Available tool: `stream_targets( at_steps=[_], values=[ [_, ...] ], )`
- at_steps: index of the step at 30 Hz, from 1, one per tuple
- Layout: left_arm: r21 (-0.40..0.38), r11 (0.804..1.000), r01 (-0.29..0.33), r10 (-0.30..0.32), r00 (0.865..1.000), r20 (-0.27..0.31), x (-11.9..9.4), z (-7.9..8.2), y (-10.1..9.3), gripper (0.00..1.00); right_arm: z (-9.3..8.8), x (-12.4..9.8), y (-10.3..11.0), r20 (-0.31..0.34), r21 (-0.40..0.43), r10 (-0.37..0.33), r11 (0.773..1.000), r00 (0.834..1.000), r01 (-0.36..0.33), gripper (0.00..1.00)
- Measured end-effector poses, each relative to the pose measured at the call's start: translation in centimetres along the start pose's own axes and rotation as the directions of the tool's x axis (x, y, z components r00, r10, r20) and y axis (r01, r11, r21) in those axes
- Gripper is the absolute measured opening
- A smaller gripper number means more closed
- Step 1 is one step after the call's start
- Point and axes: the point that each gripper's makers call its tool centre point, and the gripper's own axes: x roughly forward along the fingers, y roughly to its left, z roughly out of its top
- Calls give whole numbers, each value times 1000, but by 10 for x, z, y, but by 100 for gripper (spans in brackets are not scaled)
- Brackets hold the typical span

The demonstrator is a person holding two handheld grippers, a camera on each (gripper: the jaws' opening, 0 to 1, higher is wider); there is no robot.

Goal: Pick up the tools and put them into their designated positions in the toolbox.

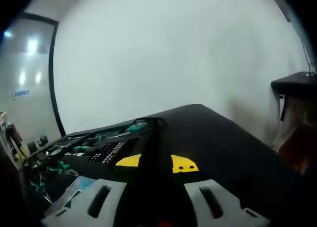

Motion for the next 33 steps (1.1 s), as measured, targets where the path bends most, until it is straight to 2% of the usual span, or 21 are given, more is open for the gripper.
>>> stream_targets(
  at_steps=[4, 6, 7, 9, 10, 12, 14, 16, 17, 18, 20, 21, 22, 24, 26, 27, 28, 30, 31, 32, 33],
  values=[
    [-63, 994, -89, 95, 990, 104, -12, -10, 4, 16, 0, 0, 0, 0, 0, -1, 1000, 1000, 1, 19],
    [-121, 989, -88, 104, 986, 132, -20, -16, 5, 14, 0, 0, 0, 0, -2, -2, 1000, 1000, 2, 19],
    [-190, 978, -84, 118, 978, 173, -23, -12, 7, 15, 0, 0, 0, 0, -2, -2, 1000, 1000, 2, 19],
    [-310, 948, -70, 167, 940, 297, -28, 5, 11, 14, 0, 1, 0, 0, -3, -2, 1000, 1000, 2, 19],
    [-352, 933, -70, 190, 929, 319, -29, 7, 14, 13, 0, 1, 0, 0, -3, -2, 1000, 1000, 2, 19],
    [-426, 903, -58, 214, 921, 327, -24, 10, 12, 2, 0, 1, 0, 1, -5, -3, 1000, 1000, 3, 19],
    [-441, 891, -110, 247, 932, 264, -11, 3, 16, 2, 0, 0, -1, 1, -6, -7, 1000, 1000, 7, 19],
    [-409, 902, -138, 261, 929, 261, -6, 2, 18, 2, 9, -2, 0, 41, 2, 2, 1000, 999, -2, 19],
    [-432, 890, -144, 284, 917, 279, -9, 2, 22, 2, 17, -5, 4, 80, 0, 21, 1000, 997, -21, 17],
    [-475, 863, -174, 343, 892, 295, -19, 0, 33, 2, 25, -7, 10, 112, -11, 47, 999, 993, -46, 13],
    [-550, 806, -217, 458, 818, 349, -36, -4, 53, 2, 38, -13, 28, 169, -55, 101, 994, 980, -93, 7],
    [-560, 792, -243, 496, 791, 358, -42, -8, 57, 2, 41, -16, 42, 167, -105, 142, 986, 976, -126, 7],
    [-606, 757, -244, 536, 762, 364, -45, -12, 61, 2, 40, -17, 59, 152, -168, 181, 974, 972, -155, 7],
    [-647, 725, -236, 569, 735, 369, -45, -20, 61, 2, 40, -25, 116, 131, -179, 285, 949, 950, -260, 7],
    [-652, 720, -238, 583, 717, 382, -42, -22, 58, 2, 44, -35, 178, 138, -182, 416, 903, 899, -390, 7],
    [-654, 714, -252, 602, 698, 388, -42, -22, 59, 2, 41, -41, 209, 123, -210, 478, 869, 870, -448, 7],
    [-660, 703, -266, 625, 674, 394, -43, -21, 60, 2, 39, -47, 241, 117, -215, 542, 832, 832, -511, 8],
    [-672, 699, -245, 644, 624, 442, -46, -11, 58, 2, 32, -65, 301, 101, -165, 673, 737, 732, -655, 9],
    [-675, 695, -247, 646, 627, 436, -44, -11, 58, 2, 31, -72, 324, 102, -144, 716, 698, 691, -702, 12],
    [-675, 694, -251, 647, 630, 430, -42, -11, 59, 2, 29, -74, 340, 89, -144, 736, 676, 671, -723, 12],
    [-677, 691, -253, 647, 634, 424, -40, -12, 59, 2, 22, -73, 354, 47, -155, 738, 671, 673, -725, 12]
  ],
)
